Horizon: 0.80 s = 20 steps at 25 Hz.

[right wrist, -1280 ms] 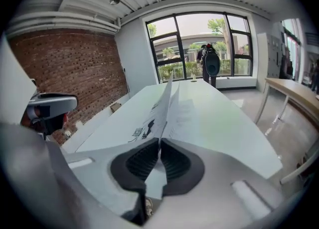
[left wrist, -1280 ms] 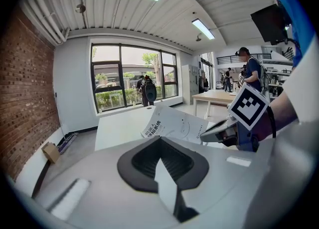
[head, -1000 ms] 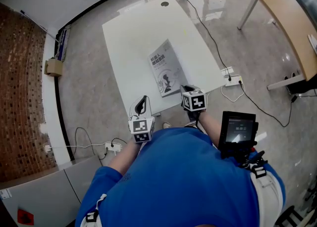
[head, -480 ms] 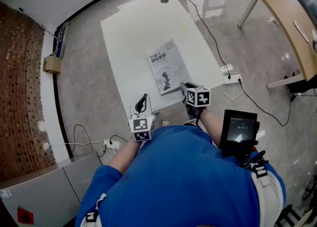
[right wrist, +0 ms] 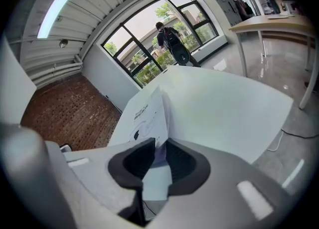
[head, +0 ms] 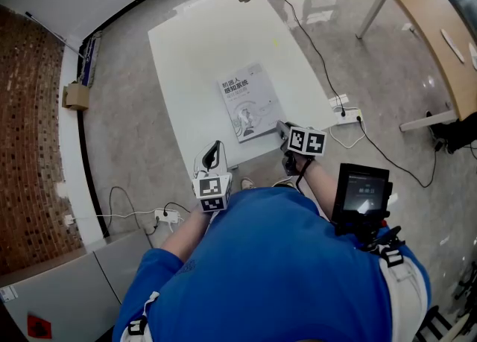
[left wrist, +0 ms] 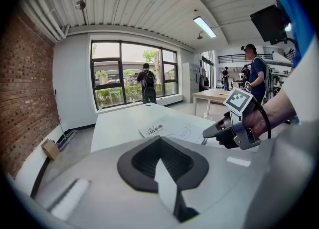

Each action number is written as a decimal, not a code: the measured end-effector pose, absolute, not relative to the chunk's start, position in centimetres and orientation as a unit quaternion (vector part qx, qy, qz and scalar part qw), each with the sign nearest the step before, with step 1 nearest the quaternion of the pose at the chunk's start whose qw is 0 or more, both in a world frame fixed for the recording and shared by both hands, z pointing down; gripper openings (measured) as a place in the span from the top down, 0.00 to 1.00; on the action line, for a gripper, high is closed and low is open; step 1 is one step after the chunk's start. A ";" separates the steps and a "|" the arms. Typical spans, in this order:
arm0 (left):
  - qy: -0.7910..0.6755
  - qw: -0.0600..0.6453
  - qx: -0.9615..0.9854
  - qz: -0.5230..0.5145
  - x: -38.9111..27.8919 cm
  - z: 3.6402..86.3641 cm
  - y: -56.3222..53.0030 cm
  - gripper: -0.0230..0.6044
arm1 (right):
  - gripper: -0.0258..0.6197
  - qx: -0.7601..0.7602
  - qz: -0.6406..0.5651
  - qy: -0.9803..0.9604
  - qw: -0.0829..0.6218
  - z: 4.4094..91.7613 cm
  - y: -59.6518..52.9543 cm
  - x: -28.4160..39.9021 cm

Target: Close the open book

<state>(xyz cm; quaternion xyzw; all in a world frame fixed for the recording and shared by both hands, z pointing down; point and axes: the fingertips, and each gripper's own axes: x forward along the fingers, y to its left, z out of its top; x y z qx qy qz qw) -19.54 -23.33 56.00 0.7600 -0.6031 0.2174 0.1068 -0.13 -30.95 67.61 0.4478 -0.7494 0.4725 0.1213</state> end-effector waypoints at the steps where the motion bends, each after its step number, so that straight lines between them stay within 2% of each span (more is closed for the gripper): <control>1: -0.602 0.107 0.761 0.218 -19.5 56.1 -23.3 0.96 | 0.87 0.448 0.475 -0.747 0.124 67.9 -30.9 0.1; 11: -0.595 0.109 0.764 0.226 -19.1 56.7 -23.5 0.96 | 0.87 0.454 0.475 -0.736 0.162 70.0 -30.1 0.8; 20: -0.606 0.110 0.756 0.220 -17.0 55.4 -23.0 0.96 | 0.87 0.448 0.468 -0.745 0.160 68.2 -29.6 2.7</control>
